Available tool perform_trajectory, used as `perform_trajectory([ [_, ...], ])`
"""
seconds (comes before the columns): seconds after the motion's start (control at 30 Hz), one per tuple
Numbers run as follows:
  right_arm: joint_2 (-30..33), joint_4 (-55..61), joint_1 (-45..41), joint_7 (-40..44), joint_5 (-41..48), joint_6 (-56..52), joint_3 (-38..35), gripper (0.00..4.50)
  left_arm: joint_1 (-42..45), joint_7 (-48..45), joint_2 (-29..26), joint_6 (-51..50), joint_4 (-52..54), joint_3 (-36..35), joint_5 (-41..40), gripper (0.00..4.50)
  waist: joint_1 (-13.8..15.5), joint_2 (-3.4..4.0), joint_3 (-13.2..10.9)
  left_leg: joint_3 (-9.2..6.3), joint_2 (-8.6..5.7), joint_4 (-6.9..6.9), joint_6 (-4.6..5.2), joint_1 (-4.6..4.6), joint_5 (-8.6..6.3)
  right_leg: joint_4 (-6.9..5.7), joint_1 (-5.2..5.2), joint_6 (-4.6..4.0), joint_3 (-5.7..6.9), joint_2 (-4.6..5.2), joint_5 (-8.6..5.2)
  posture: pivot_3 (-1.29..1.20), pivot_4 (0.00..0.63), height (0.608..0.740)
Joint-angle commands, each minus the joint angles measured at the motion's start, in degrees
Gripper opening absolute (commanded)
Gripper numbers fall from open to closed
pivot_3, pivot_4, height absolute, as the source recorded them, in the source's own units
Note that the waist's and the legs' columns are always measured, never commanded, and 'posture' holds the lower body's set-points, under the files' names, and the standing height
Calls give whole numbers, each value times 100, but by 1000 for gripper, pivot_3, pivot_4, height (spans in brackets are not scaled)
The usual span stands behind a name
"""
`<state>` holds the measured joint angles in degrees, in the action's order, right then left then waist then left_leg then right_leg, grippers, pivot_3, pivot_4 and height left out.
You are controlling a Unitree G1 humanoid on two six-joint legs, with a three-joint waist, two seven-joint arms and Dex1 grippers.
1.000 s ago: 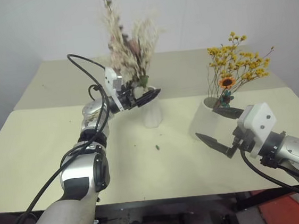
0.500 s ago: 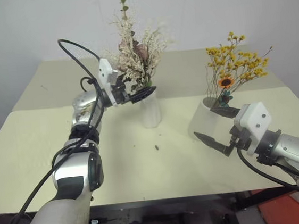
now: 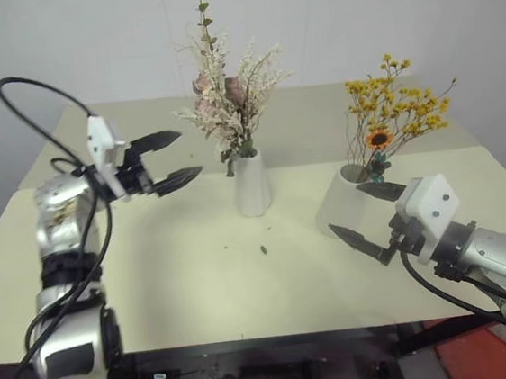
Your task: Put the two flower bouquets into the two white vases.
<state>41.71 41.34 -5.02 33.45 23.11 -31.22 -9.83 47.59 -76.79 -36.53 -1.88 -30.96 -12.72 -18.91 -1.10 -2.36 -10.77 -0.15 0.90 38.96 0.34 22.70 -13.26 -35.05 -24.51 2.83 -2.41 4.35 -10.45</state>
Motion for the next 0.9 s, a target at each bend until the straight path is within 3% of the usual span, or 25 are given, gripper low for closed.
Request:
perform_trajectory([
  [0.03, 60, 41, 3, 99, 45, 153, -238, 4500, -458, 46, -397, -347, 1058, -213, -366, 4480, 17, 0, 0, 0, 0, 0, 0, 0, 0, 2, 0, 0, 0, 0, 0, 0, 150, 740],
  [0.17, 355, -43, 342, 619, 494, 13, -983, 4500, -1203, -260, -877, -1008, 2144, -600, -1189, 4480, 58, 0, 0, 0, 0, -1, 0, 5, 0, 6, 0, 0, 3, 4, -1, 0, 150, 740],
  [0.37, 968, -448, 1227, 1738, 1034, -86, -2366, 4500, -2007, -169, -1426, -1368, 2936, -1010, -1550, 4480, 48, 0, 0, 5, 4, -3, 0, -16, 0, 5, 14, -6, 3, 4, -7, 0, 150, 740],
  [0.67, 1617, -1327, 2110, 2810, 1070, -309, -3795, 4500, -2845, 107, -1588, -1480, 3499, -1293, -1761, 4480, 39, 0, 1, 14, 11, -12, -1, -36, -1, 3, 23, -43, 1, 0, -31, 0, 150, 740],
  [0.9, 1840, -1804, 2162, 3005, 885, -349, -4086, 4500, -2895, 292, -1564, -1392, 3621, -1223, -1754, 4480, 36, 0, 1, 15, 11, -13, -2, -37, -1, 4, 22, -42, 1, -1, -32, 0, 150, 740],
])
